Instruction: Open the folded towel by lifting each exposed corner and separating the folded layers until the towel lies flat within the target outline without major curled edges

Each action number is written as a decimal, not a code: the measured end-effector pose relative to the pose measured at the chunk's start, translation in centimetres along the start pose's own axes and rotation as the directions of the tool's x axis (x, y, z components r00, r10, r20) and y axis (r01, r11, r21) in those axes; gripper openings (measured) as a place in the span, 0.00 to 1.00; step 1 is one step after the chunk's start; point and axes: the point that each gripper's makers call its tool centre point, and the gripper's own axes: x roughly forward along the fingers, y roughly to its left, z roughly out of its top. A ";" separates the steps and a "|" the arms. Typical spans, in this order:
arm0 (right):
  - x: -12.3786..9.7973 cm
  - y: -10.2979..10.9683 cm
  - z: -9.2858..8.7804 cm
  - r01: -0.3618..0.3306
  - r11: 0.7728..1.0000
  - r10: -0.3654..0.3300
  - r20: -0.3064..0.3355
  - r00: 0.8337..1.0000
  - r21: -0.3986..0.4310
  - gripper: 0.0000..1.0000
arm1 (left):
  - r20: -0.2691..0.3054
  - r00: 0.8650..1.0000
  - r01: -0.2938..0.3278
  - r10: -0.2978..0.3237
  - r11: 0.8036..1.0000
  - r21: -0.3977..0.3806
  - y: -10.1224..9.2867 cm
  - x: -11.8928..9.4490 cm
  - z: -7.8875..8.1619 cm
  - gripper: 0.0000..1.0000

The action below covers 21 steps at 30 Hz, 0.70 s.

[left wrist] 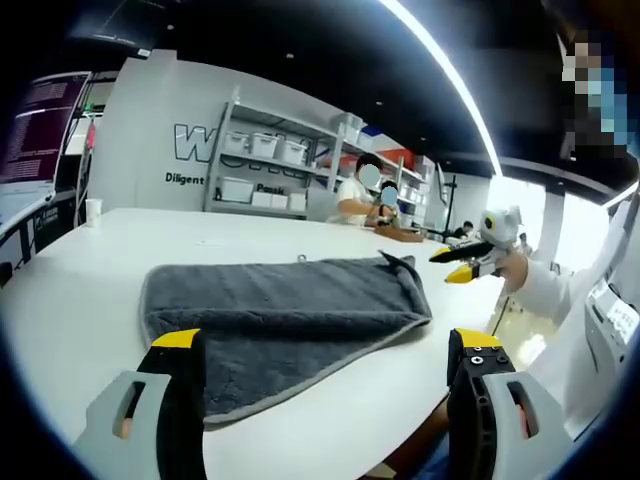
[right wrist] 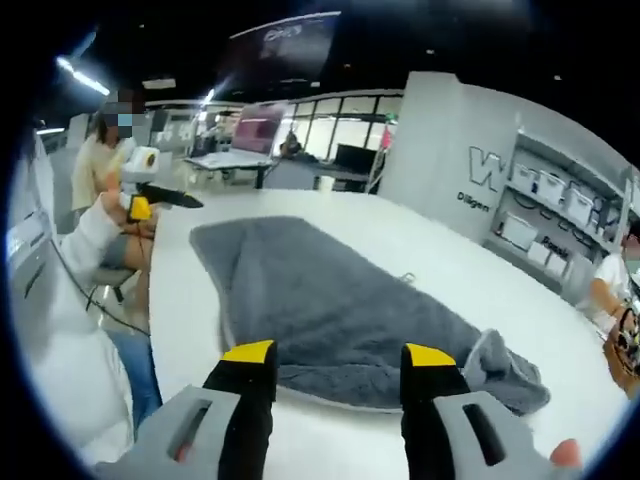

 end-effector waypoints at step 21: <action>-1.8 -2.8 -4.2 0.112 0.981 -0.097 -0.100 0.990 0.157 0.91 | -0.021 1.000 -0.007 0.007 1.000 -0.002 0.2 0.2 -0.4 1.00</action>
